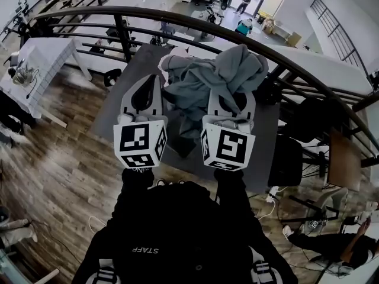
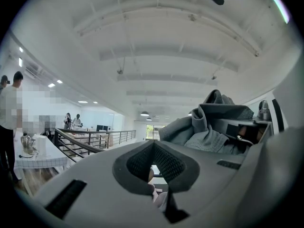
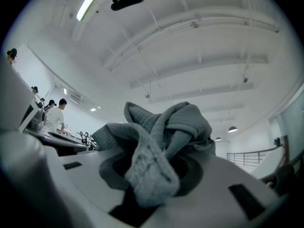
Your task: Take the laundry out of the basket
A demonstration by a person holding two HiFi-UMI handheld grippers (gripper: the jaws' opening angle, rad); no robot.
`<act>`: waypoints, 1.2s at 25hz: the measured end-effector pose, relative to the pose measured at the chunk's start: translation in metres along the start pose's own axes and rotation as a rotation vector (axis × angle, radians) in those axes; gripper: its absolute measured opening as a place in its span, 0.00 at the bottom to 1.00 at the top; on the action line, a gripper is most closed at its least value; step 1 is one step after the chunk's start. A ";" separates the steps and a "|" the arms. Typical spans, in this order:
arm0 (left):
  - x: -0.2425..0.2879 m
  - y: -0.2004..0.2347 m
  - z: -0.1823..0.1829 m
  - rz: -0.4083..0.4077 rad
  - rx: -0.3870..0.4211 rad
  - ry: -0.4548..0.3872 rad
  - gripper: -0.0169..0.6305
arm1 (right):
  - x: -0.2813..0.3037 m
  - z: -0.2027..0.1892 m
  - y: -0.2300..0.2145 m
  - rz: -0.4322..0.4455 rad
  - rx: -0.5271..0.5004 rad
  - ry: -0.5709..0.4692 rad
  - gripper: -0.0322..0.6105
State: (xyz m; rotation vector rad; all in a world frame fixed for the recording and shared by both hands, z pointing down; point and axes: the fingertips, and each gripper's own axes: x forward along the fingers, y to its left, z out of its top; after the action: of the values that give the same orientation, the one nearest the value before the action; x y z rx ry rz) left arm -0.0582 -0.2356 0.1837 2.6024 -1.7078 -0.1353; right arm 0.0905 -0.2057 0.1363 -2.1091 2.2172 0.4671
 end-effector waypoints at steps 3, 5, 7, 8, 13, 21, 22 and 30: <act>0.001 0.000 0.001 -0.001 0.006 -0.002 0.03 | 0.001 0.000 0.000 -0.001 0.003 -0.002 0.25; 0.002 0.001 0.000 -0.001 0.009 -0.002 0.03 | 0.002 0.000 0.001 -0.002 0.003 -0.004 0.25; 0.003 0.001 -0.001 0.001 0.010 -0.001 0.03 | 0.002 -0.002 0.001 -0.001 0.004 -0.004 0.25; 0.003 0.001 -0.002 0.002 0.010 0.000 0.03 | 0.002 -0.003 0.001 -0.001 0.005 -0.003 0.25; 0.005 0.003 -0.006 0.006 0.011 0.003 0.03 | 0.005 -0.009 0.002 -0.004 0.006 0.005 0.25; 0.008 0.005 -0.007 0.015 0.008 0.000 0.02 | 0.006 -0.014 0.000 -0.007 0.018 0.006 0.25; 0.008 0.005 -0.008 0.015 0.007 0.001 0.02 | 0.006 -0.014 0.000 -0.007 0.019 0.007 0.25; 0.011 0.009 -0.013 0.013 0.004 0.009 0.02 | 0.010 -0.014 0.003 -0.009 0.014 0.004 0.25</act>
State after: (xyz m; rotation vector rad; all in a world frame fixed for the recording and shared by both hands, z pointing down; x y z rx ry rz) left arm -0.0612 -0.2494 0.1965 2.5898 -1.7239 -0.1207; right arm 0.0893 -0.2191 0.1481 -2.1134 2.2057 0.4461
